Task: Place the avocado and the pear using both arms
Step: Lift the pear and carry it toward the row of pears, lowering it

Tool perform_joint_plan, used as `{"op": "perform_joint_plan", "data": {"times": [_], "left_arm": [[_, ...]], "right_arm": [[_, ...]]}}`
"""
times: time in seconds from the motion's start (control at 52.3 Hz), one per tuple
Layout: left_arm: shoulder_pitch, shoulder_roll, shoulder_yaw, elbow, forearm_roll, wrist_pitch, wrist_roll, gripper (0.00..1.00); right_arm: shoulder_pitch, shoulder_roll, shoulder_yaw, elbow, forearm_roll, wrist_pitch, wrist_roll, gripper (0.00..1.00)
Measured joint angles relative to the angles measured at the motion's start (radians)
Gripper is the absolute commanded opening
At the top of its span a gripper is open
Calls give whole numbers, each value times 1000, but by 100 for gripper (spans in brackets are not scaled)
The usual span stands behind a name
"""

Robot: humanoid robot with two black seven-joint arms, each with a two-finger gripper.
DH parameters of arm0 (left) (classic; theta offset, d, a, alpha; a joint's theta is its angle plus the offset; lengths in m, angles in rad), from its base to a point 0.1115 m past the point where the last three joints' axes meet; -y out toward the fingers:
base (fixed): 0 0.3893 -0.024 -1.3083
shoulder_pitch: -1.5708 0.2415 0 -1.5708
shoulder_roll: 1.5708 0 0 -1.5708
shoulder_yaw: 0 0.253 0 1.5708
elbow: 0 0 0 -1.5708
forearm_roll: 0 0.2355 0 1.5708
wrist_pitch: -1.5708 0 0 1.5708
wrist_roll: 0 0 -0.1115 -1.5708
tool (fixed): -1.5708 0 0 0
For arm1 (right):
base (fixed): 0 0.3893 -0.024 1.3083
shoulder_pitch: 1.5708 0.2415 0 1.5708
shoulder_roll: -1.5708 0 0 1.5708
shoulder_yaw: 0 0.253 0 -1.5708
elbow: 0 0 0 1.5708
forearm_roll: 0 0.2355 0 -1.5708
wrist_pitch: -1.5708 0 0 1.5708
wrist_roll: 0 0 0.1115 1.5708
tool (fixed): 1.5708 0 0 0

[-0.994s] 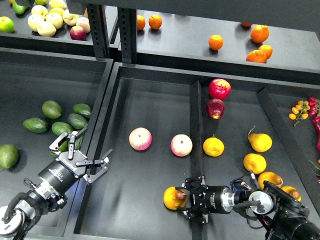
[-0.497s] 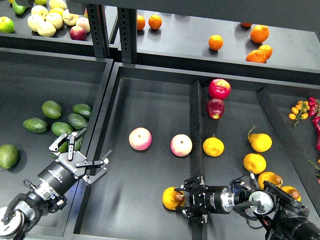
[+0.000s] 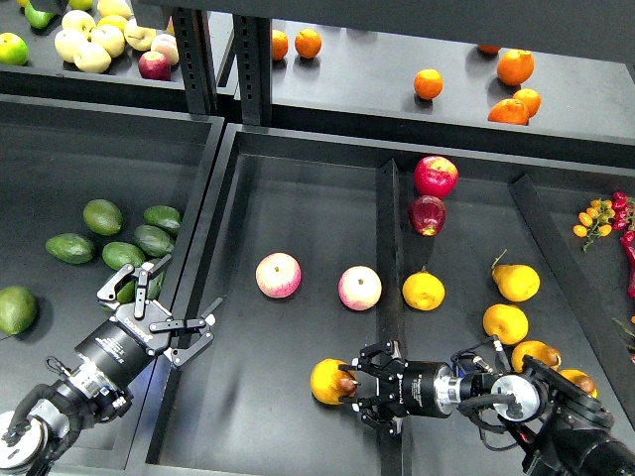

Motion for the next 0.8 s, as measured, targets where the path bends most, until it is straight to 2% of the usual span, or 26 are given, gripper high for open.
{"op": "perform_joint_plan", "data": {"times": [0.191, 0.535, 0.688, 0.803], "left_arm": [[1, 0, 0, 0, 0, 0, 0, 99], [2, 0, 8, 1, 0, 0, 0, 99], [2, 0, 11, 3, 0, 0, 0, 99], [2, 0, 14, 3, 0, 0, 0, 99]], "right_arm": [[30, -60, 0, 55, 51, 0, 0, 21], [33, -336, 0, 261, 154, 0, 0, 21], [-19, -452, -15, 311, 165, 0, 0, 22], [-58, -495, -16, 317, 164, 0, 0, 23]]}}
